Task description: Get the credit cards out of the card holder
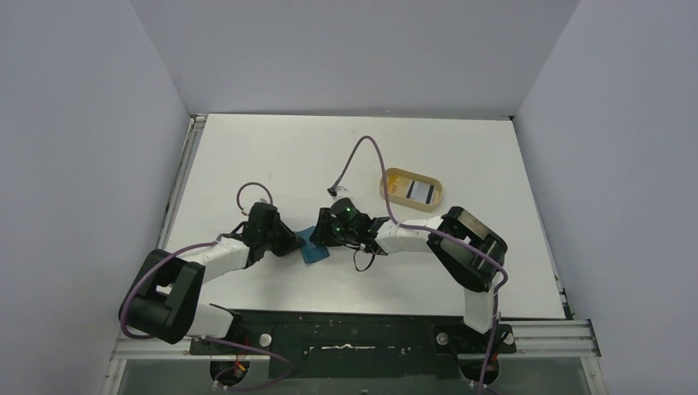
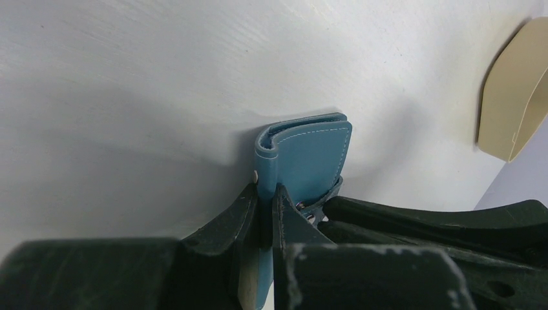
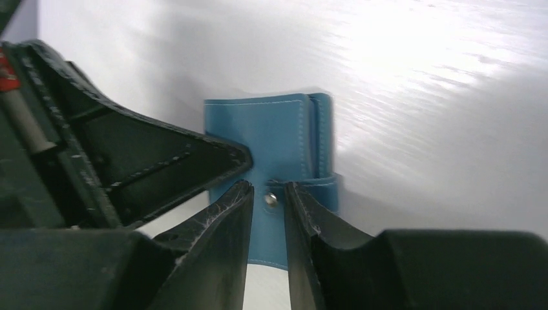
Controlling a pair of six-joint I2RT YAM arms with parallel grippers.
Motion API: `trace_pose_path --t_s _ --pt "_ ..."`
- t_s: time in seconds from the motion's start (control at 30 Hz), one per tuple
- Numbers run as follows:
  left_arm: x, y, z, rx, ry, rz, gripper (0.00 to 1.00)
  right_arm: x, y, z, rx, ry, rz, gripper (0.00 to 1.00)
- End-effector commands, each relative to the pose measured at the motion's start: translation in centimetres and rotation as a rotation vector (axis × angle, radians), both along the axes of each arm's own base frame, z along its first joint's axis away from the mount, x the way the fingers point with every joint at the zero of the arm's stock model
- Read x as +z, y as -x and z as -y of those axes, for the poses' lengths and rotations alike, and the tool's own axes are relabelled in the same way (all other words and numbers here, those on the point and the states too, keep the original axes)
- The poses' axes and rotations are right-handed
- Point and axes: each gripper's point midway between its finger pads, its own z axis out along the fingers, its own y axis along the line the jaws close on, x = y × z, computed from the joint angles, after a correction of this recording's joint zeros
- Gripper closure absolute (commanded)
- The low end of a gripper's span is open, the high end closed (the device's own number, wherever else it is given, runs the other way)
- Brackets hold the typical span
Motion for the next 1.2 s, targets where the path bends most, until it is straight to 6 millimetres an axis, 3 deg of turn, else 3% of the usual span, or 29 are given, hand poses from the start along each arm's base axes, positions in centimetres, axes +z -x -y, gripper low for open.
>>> trace_pose_path --t_s 0.0,0.2,0.4,0.7,0.8,0.97,1.17 --pt "-2.2 1.8 -1.7 0.02 -0.082 -0.069 1.0 2.8 -0.1 -3.6 0.007 -0.218 0.003 0.75" --pt "-2.2 2.0 -1.7 0.018 -0.081 -0.07 1.0 2.2 0.2 -4.2 0.034 -0.239 -0.003 0.76" --pt "-2.4 2.1 -1.7 0.02 -0.083 -0.074 1.0 2.5 -0.3 -2.7 0.018 -0.218 0.036 0.75" --pt "-2.5 2.0 -1.7 0.017 -0.086 -0.077 1.0 9.5 -1.9 -1.0 0.031 -0.348 0.197 0.63" --pt "-2.5 2.0 -1.7 0.018 -0.087 -0.078 1.0 10.6 -1.8 0.0 0.048 -0.308 0.23 0.58" --pt "-2.5 2.0 -1.7 0.015 -0.089 -0.077 1.0 6.0 -0.9 2.5 0.113 0.017 0.132 0.6" --pt "-2.5 2.0 -1.7 0.015 -0.089 -0.078 1.0 2.5 0.1 4.0 0.127 0.129 0.064 0.74"
